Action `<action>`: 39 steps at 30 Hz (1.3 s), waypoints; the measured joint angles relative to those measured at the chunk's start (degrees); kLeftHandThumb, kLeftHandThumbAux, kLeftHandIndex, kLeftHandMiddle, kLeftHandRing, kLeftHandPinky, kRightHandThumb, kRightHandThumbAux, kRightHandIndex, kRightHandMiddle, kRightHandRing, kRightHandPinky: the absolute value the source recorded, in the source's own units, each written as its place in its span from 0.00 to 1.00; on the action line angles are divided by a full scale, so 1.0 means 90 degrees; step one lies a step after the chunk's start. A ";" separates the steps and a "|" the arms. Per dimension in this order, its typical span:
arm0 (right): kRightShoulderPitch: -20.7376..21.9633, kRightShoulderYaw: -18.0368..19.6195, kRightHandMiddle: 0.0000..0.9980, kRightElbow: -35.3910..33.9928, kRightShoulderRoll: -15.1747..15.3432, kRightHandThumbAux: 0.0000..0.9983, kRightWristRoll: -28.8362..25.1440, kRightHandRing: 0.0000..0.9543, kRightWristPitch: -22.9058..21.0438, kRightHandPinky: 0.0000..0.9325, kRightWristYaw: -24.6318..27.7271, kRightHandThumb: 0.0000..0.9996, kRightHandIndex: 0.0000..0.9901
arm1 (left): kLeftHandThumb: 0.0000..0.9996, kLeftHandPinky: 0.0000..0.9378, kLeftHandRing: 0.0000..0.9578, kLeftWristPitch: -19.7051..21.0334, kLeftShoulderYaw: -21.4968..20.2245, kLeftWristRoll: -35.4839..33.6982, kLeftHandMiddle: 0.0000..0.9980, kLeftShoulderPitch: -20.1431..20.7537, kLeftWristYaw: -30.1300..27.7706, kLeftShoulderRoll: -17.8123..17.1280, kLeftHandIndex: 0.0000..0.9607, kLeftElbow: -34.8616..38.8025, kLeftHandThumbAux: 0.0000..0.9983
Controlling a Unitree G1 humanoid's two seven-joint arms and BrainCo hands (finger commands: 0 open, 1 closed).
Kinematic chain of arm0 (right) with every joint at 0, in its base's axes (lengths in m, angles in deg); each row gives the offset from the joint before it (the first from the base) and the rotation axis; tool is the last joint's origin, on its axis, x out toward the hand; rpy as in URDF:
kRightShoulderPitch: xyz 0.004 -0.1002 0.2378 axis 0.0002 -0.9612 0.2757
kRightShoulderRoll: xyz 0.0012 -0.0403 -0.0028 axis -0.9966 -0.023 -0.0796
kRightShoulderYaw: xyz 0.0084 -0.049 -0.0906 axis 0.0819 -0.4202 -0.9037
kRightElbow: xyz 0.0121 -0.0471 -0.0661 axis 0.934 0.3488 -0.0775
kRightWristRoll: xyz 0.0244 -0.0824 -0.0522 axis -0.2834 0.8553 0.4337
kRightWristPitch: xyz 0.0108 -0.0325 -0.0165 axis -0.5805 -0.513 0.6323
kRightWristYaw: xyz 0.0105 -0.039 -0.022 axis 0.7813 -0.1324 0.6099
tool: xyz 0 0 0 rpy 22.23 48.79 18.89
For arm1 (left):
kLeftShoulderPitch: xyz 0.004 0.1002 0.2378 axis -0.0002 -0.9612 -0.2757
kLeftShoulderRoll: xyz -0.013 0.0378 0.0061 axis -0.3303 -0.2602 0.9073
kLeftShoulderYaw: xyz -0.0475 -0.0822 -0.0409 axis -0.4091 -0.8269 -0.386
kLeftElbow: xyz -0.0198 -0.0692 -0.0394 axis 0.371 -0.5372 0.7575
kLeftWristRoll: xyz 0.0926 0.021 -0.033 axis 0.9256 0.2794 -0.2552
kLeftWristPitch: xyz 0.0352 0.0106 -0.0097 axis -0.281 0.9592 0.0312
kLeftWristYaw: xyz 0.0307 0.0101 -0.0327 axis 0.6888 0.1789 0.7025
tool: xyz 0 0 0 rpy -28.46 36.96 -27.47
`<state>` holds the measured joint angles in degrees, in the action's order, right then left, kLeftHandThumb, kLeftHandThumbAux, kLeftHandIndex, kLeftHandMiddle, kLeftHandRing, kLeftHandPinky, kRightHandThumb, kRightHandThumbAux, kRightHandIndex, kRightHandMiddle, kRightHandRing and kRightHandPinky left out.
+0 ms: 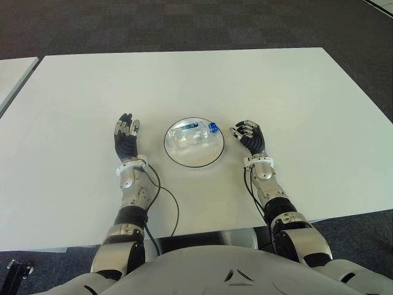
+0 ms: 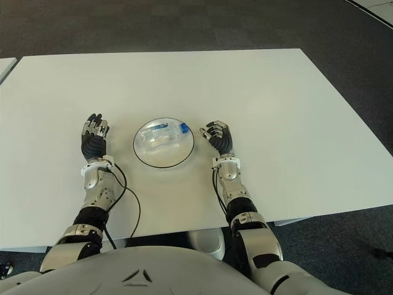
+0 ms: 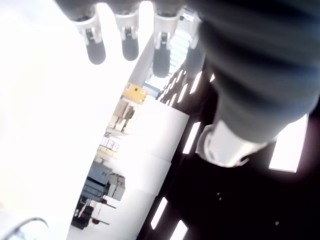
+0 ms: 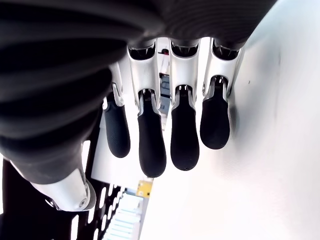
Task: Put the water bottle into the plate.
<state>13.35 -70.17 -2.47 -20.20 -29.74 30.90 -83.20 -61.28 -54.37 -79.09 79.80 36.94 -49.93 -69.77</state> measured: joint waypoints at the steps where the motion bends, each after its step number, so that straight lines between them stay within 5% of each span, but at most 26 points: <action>1: -0.0001 -0.0001 0.61 0.0005 0.0000 0.73 0.0003 0.65 0.0002 0.67 0.0001 0.71 0.44 | 0.00 0.47 0.39 0.0046 -0.0039 0.0102 0.38 -0.0018 -0.0025 -0.0053 0.35 -0.0015 0.87; 10: 0.0000 0.0004 0.61 0.0007 0.0003 0.73 0.0003 0.65 0.0005 0.67 0.0013 0.71 0.44 | 0.03 0.57 0.55 0.0288 -0.0074 0.1139 0.53 -0.0112 0.0350 -0.0228 0.51 -0.0023 0.99; 13: 0.0000 0.0004 0.61 0.0005 0.0003 0.73 0.0006 0.65 -0.0002 0.66 -0.0002 0.71 0.44 | 0.48 0.60 0.59 0.0484 -0.0054 0.1528 0.57 -0.0116 0.0550 -0.0279 0.47 0.0043 0.81; 16: 0.0000 0.0004 0.61 -0.0008 -0.0002 0.73 0.0008 0.65 -0.0034 0.67 -0.0020 0.71 0.44 | 0.63 0.63 0.62 0.0702 -0.0028 0.1821 0.60 -0.0120 0.0593 -0.0346 0.46 0.0092 0.75; 39: -0.0011 0.0001 0.62 -0.0028 -0.0001 0.73 0.0010 0.65 -0.0053 0.67 -0.0009 0.71 0.44 | 0.71 0.59 0.61 0.1030 0.0222 0.2863 0.60 -0.0335 0.0576 -0.0863 0.45 0.0242 0.71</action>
<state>13.25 -70.16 -2.72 -20.20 -29.65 30.43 -83.28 -52.01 -52.37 -53.32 76.78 42.13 -57.70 -67.59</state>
